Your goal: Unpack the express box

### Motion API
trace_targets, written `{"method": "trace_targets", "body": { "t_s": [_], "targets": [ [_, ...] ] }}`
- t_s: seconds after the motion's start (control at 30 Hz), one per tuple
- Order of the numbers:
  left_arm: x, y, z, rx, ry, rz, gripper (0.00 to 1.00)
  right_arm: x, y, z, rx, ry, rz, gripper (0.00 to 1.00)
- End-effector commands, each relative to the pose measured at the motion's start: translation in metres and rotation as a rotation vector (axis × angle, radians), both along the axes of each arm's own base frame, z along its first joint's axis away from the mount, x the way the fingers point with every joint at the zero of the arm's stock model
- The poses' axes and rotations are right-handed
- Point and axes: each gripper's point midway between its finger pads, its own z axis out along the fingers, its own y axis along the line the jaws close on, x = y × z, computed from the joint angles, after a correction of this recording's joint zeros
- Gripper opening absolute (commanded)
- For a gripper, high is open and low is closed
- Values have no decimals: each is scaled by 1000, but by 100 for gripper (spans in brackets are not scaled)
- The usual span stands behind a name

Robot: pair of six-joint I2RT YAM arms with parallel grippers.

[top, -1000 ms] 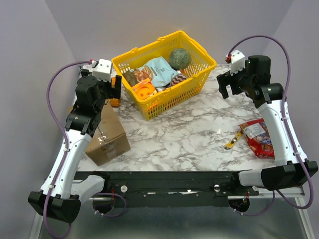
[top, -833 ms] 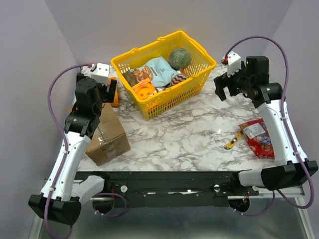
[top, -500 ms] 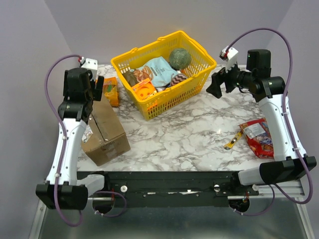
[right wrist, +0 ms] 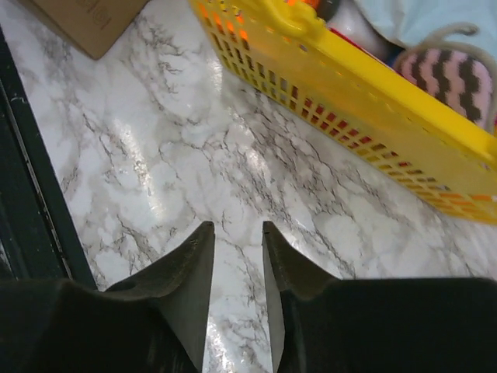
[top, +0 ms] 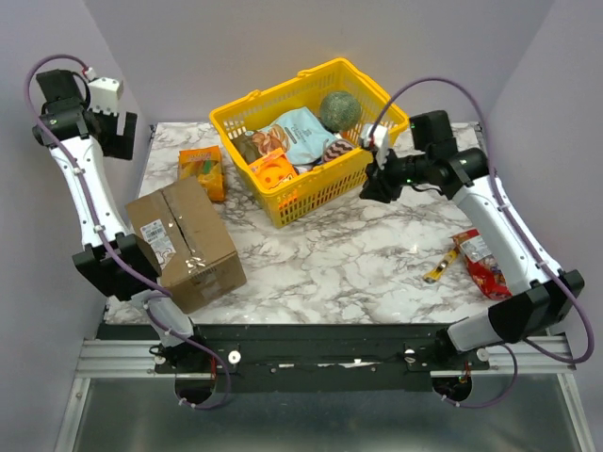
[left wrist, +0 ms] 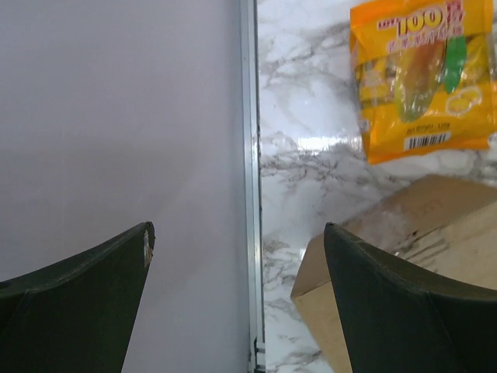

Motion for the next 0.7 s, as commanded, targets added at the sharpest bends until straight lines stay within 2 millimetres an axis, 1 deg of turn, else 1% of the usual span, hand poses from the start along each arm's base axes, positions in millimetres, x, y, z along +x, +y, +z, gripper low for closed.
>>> {"method": "trace_targets", "body": {
  "t_s": [0.0,0.03,0.07,0.1,0.13,0.17,0.2,0.23,0.27,0.3,0.33,0.37,0.4,0.43,0.5,0.53,0.57,0.6,0.67],
  "targets": [
    [-85,-62,-50,-256,292,-277,99,-1,42,-39,-103,-12,167,28],
    [-99,-67,-76,-279,357,-298,99,3,51,-45,-111,-12,184,23],
    [-99,-65,-80,-253,338,-298,99,9,64,-51,-113,2,196,21],
    [-108,-65,-75,-209,315,-293,99,10,76,-55,-118,4,215,20],
    [-118,-67,-91,-214,349,-290,99,16,85,-56,-112,-1,218,16],
    [-117,-63,-93,-179,325,-289,99,21,93,-56,-107,3,208,15],
    [-125,-62,-87,-142,302,-285,99,33,104,-65,-128,1,198,14],
    [-135,-63,-100,-138,335,-281,99,40,111,-63,-125,-17,200,12],
    [-138,-61,-102,-109,333,-299,99,46,118,-66,-125,-17,199,11],
    [-146,-62,-101,-85,327,-304,99,58,129,-68,-127,-33,190,10],
    [-156,-66,-115,-95,362,-311,99,70,137,-67,-117,-57,177,7],
    [-159,-66,-118,-83,364,-317,99,78,144,-69,-115,-66,167,4],
    [-165,-68,-118,-63,356,-331,99,88,150,-66,-120,-93,139,3],
    [-173,-71,-128,-74,380,-341,99,106,162,-66,-108,-126,123,1],
    [-181,-79,-129,-82,370,-359,99,127,174,-63,-100,-172,70,1],
    [-187,-83,-135,-97,383,-368,98,144,184,-55,-74,-219,45,1],
    [-191,-92,-136,-124,377,-394,98,152,189,-56,-71,-229,33,1],
    [-195,-99,-132,-129,357,-409,98,156,192,-54,-66,-241,22,1],
    [-200,-114,-132,-163,338,-455,98,160,196,-46,-48,-256,17,1]
  ]
}}
